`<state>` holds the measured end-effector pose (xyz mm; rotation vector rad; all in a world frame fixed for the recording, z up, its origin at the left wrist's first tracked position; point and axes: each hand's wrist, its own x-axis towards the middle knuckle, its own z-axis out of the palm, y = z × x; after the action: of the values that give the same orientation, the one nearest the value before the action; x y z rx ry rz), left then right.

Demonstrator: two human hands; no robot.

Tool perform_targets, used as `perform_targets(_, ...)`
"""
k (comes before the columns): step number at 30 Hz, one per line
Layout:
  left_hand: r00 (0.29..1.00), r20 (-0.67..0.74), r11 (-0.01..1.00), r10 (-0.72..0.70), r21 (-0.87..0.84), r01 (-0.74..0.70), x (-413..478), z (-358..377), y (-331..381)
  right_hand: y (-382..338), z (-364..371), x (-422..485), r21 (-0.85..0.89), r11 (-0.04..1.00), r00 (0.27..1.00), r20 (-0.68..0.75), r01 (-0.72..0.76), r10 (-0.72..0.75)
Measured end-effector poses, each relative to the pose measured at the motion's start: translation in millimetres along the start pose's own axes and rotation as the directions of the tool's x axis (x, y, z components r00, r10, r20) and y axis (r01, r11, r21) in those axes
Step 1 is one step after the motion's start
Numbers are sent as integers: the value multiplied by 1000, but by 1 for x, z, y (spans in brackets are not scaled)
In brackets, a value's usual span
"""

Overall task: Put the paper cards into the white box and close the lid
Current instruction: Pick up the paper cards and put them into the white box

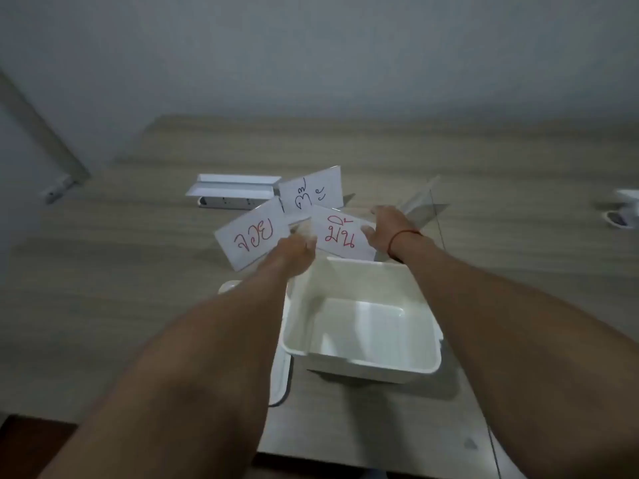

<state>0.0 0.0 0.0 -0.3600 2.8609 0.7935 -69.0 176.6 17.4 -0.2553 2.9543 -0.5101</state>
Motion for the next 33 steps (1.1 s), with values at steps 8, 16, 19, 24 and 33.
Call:
perform_targets(8, 968, -166, 981, -190, -80, 178, 15, 47, -15, 5, 36, 40, 8, 999, 997, 66, 34, -34)
perform_targets(16, 951, -179, 968, -251, -51, 246, 15, 50, -12, 3, 51, 43, 18, 999, 999, 38, -38, 37)
perform_targets(19, 954, -154, 966, -258, -65, 250, 13, 47, -13, -2, 48, 33, 46, 998, 999, 2, -50, 50)
perform_targets(24, 975, -75, 974, -208, -108, 199, -1, 38, -8, -4, 14, 18, 155, 988, 989, -146, -3, 26)
perform_targets(33, 967, 38, 958, -252, -134, 255, -45, 27, 1, 5, -62, -47, 144, 990, 948, -314, -11, 56)
